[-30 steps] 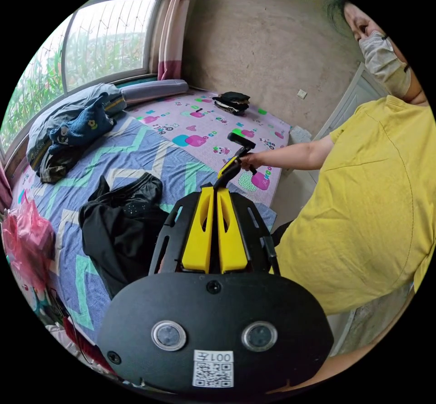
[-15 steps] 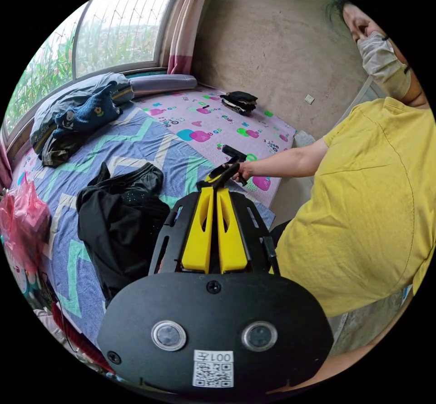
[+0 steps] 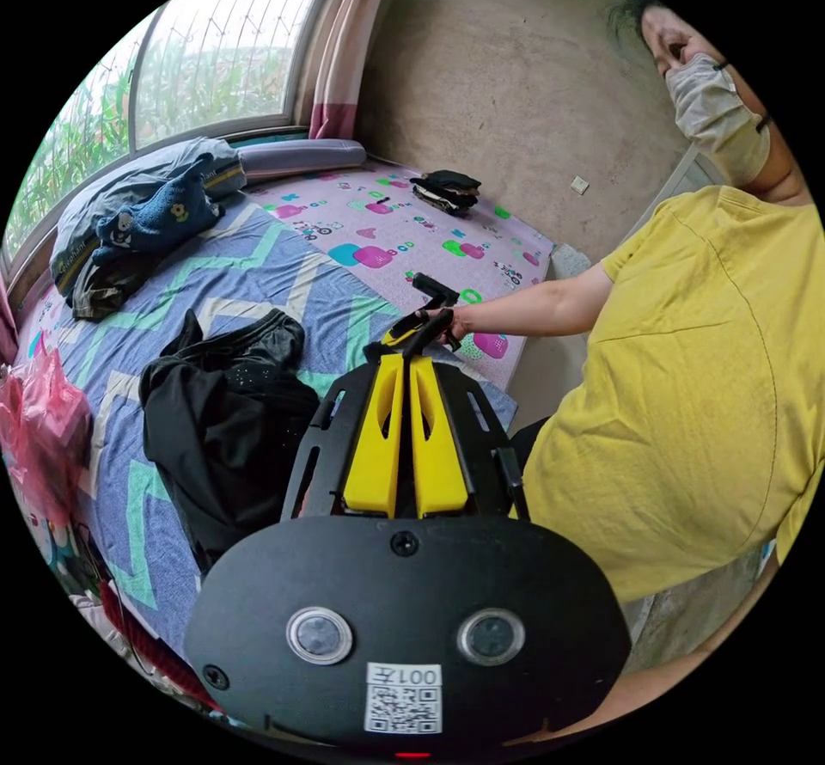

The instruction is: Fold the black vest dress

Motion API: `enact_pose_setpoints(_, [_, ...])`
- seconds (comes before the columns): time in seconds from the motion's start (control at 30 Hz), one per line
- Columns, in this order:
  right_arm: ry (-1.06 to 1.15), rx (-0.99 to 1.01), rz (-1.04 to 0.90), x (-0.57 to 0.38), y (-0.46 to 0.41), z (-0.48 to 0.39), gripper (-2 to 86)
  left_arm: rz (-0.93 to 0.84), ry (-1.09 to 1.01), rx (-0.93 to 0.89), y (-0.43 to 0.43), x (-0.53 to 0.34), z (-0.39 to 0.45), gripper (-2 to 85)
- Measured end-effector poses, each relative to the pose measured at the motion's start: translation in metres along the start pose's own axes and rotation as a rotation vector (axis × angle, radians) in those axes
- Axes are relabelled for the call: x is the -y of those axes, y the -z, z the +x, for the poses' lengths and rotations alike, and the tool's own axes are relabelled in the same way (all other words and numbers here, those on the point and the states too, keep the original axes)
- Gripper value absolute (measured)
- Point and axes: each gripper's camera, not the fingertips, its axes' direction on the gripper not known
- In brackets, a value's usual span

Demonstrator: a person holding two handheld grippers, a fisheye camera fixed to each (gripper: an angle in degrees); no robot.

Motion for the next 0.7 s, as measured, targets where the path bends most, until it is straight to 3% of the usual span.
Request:
enact_pose_setpoints(0.17, [0.049,0.042,-0.073,-0.019,-0.043,-0.007,4.7,-0.01,0.005,-0.016,0.006,-0.023,0.02,-1.5])
enact_pose_setpoints(0.37, [0.115,-0.059,-0.102,-0.073,-0.076,-0.023,1.1,0.001,0.001,-0.022,0.017,-0.057,0.05,-1.5])
enact_pose_setpoints(0.5, [0.184,0.005,0.117,-0.125,-0.047,-0.048,0.5,0.056,0.012,-0.004,0.03,-0.079,0.071,-1.5])
enact_pose_setpoints(0.63, [0.295,0.103,0.393,-0.173,0.005,-0.095,0.2,0.245,0.059,0.017,0.071,-0.098,0.095,-1.6])
enact_pose_setpoints(0.7, [0.41,0.059,0.493,-0.204,0.035,-0.145,0.1,0.33,0.066,0.051,0.096,-0.1,0.106,-1.6])
